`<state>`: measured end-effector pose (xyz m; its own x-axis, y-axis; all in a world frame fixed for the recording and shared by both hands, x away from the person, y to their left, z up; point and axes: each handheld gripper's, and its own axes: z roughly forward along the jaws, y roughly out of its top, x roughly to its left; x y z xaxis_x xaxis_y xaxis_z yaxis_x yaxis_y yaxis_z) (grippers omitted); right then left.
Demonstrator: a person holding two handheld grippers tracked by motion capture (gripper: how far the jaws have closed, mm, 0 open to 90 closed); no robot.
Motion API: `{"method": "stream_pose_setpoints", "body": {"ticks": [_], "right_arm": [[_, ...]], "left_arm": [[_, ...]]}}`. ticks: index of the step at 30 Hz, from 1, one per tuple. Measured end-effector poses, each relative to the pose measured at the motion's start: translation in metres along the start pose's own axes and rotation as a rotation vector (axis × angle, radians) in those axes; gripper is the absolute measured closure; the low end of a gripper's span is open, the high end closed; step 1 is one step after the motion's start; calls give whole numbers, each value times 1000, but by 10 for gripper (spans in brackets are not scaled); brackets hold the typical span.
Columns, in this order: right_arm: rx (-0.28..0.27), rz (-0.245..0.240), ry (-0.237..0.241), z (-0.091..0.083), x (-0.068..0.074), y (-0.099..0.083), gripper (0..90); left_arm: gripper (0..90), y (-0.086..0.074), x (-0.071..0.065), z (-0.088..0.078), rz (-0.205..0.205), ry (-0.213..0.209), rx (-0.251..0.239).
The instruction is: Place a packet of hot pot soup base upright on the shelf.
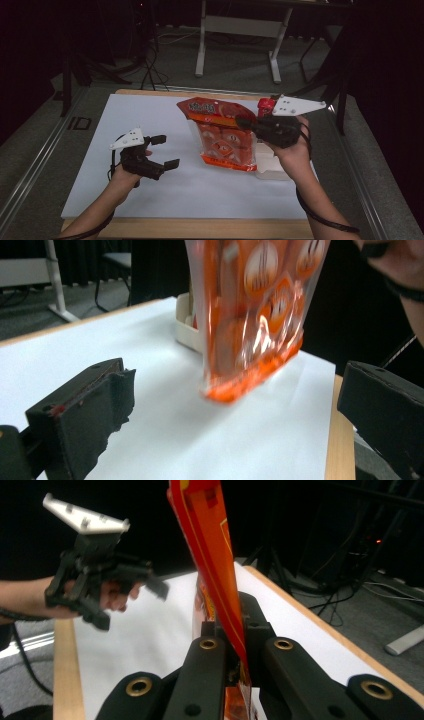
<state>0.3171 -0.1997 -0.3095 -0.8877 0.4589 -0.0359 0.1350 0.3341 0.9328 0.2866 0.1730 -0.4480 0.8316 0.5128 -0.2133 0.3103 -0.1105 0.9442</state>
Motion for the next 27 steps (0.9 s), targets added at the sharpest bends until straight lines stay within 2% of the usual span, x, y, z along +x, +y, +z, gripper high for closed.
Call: {"method": "stream_pose_setpoints", "body": {"ticks": [3,5,7,8,12,13,14,15,18,19,20,24,27], "right_arm": [[-10,3,-24,-6,-5,4,900],[-19,8,-42,-12,-9,7,900],[-22,7,-51,-16,-12,8,900],[-26,8,-72,-23,-16,10,900],[-41,30,-126,-40,-29,13,900],[-41,30,-126,-40,-29,13,900],[-50,42,-148,-50,-37,12,900],[-51,43,-156,-52,-38,12,900],[-49,51,-198,-66,-46,9,900],[-45,53,-207,-68,-47,8,900],[-43,56,-222,-72,-50,6,900],[-35,90,-247,-83,-58,-4,900],[-26,111,-254,-88,-62,-15,900]], "left_arm": [[0,-6,0,-2,-12,7,8],[0,-15,2,-6,-39,9,9],[0,-15,2,-6,-39,9,9],[0,-21,3,-9,-50,14,8],[0,-30,4,-10,-62,37,23],[0,-30,4,-10,-62,37,23],[1,-33,4,-11,-73,29,19],[0,-35,4,-11,-78,29,12],[0,-39,3,-11,-67,37,24],[0,-41,2,-10,-63,45,55],[0,-42,1,-9,-55,50,65],[0,-49,0,-6,-39,61,77],[0,-51,2,-6,-54,54,70]]}}
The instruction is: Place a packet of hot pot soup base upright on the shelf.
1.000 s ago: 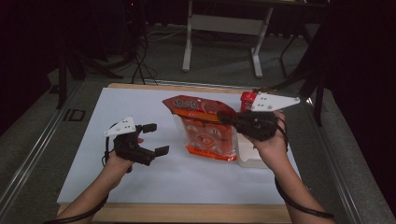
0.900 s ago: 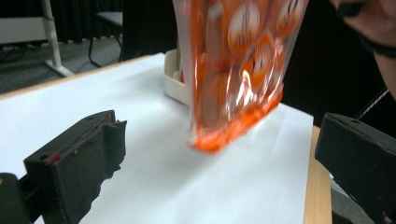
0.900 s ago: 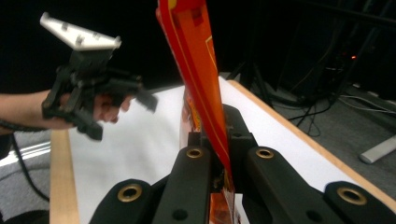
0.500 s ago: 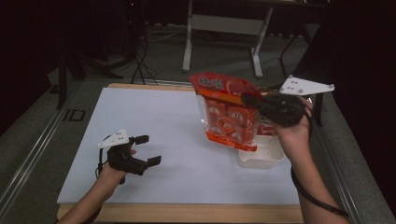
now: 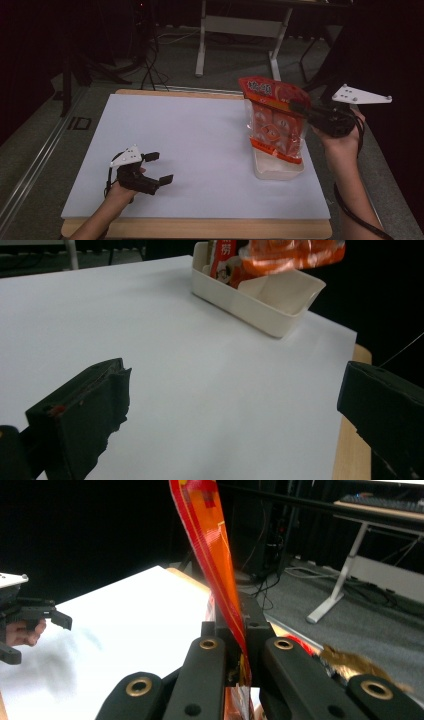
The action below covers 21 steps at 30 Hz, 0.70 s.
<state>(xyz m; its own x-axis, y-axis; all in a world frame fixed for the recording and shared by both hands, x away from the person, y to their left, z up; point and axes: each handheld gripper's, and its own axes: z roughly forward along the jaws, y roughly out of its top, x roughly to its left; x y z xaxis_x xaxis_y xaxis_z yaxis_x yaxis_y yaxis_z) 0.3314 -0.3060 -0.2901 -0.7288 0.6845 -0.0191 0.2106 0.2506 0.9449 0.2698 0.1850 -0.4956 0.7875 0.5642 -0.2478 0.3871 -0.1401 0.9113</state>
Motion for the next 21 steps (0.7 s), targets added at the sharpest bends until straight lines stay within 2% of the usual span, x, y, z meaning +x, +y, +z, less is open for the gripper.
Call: {"method": "stream_pose_setpoints", "body": {"ticks": [6,11,17,21], "right_arm": [[22,34,-5,-1,-8,-17,900],[36,60,-2,1,-14,-32,900],[38,87,-9,7,-19,-46,900],[42,124,-10,13,-26,-61,900]], "left_arm": [[0,-4,4,-1,-23,9,-11],[0,-7,6,0,-27,13,-14],[0,-8,7,1,-22,20,6],[0,-9,8,1,-26,23,1]]}}
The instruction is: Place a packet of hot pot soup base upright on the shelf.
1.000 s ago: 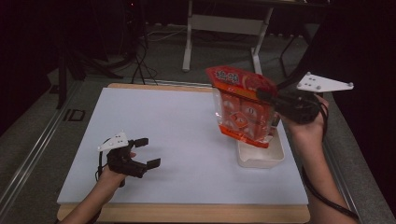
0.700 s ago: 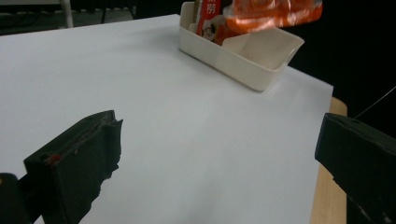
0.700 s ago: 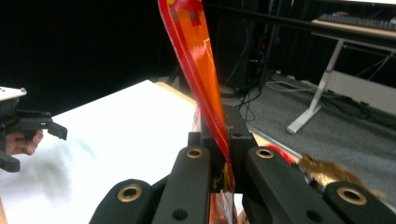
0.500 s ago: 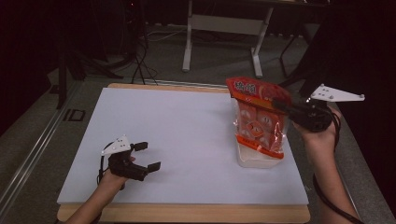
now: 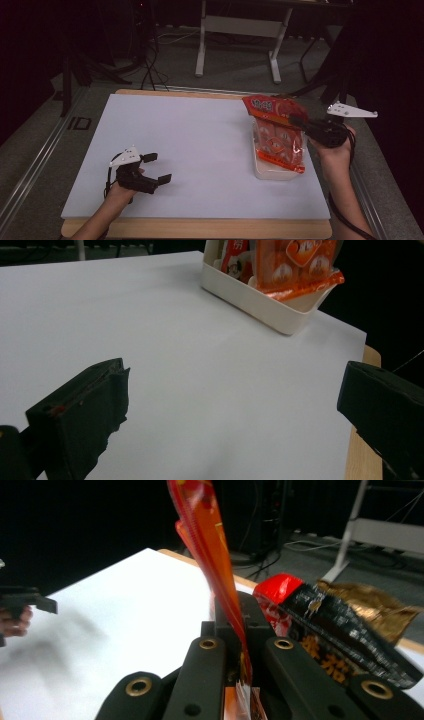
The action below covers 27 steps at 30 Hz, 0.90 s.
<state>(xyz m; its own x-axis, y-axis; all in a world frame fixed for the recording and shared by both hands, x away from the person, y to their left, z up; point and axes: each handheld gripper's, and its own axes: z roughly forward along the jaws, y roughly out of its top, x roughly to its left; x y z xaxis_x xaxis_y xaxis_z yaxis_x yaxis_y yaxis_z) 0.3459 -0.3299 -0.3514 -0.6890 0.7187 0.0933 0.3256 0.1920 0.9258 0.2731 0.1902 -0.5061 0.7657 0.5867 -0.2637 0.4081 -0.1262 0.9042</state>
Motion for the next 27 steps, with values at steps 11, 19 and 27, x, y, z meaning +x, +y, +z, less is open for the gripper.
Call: {"method": "stream_pose_setpoints", "body": {"ticks": [11,19,27], "right_arm": [[-9,88,16,7,-11,-28,899],[-9,110,-15,0,-22,-51,895],[3,106,-56,-5,-28,-63,890]], "left_arm": [[0,-1,1,1,3,2,7],[0,-2,2,1,0,4,12],[0,-3,3,2,-6,-1,8]]}}
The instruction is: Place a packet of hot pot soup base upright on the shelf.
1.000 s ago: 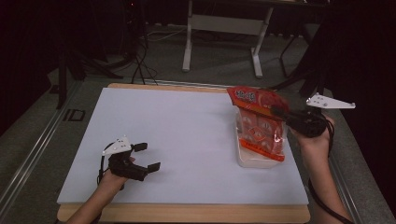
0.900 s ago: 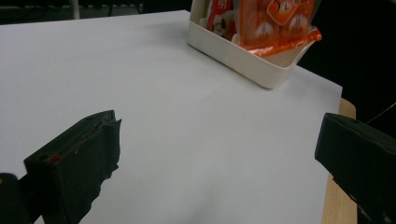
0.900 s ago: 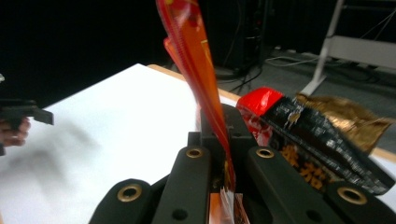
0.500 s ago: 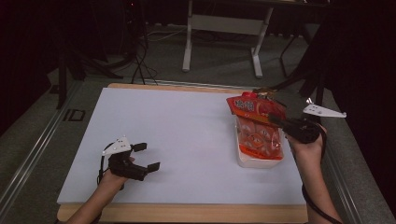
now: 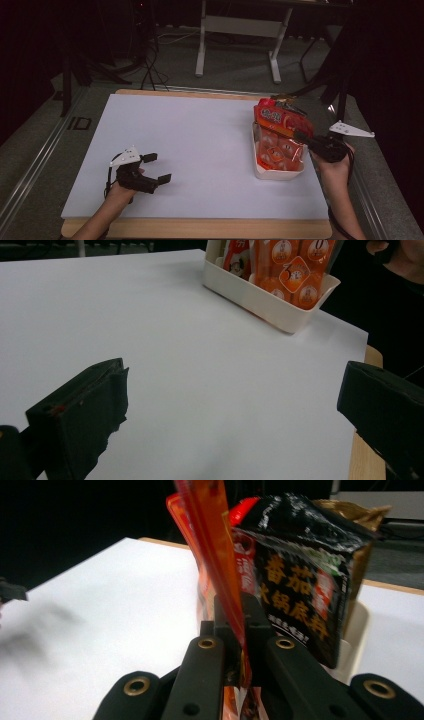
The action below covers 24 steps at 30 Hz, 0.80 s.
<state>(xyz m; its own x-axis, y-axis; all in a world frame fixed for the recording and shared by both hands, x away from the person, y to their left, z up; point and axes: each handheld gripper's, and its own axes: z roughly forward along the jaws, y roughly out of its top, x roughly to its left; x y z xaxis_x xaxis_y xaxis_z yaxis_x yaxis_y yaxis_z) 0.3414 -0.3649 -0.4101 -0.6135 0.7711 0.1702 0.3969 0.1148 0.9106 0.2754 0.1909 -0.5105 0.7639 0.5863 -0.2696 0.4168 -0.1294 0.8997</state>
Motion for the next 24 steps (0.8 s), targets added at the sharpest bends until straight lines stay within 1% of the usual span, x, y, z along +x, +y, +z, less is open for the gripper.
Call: {"method": "stream_pose_setpoints", "body": {"ticks": [4,5,8,9,10,12,14,16,18,20,24], "right_arm": [[4,18,-13,1,-3,0,885],[4,21,-10,2,-4,0,882],[4,33,-4,2,-4,1,855],[6,35,-5,1,-5,1,852],[3,36,-9,0,-4,2,835],[9,41,-13,0,-4,5,749],[4,33,-17,-1,-1,10,698],[-7,17,-24,-2,4,16,609],[-24,-11,-28,-4,11,24,589],[-47,-42,-52,-7,18,34,536],[-84,-91,-48,-13,33,52,413]], "left_arm": [[0,-1,2,0,-18,0,-7],[0,-1,2,-1,-21,0,-8],[0,-1,3,-1,-20,0,-11],[0,-1,3,-1,-14,4,-13],[0,-2,2,-1,-5,9,-12],[0,-3,2,0,4,10,-13],[0,-3,2,0,7,5,-7],[0,-4,1,1,4,3,-5],[0,-4,1,1,1,2,-10],[0,-4,2,1,-2,0,-6],[0,-5,2,2,-9,-5,5]]}}
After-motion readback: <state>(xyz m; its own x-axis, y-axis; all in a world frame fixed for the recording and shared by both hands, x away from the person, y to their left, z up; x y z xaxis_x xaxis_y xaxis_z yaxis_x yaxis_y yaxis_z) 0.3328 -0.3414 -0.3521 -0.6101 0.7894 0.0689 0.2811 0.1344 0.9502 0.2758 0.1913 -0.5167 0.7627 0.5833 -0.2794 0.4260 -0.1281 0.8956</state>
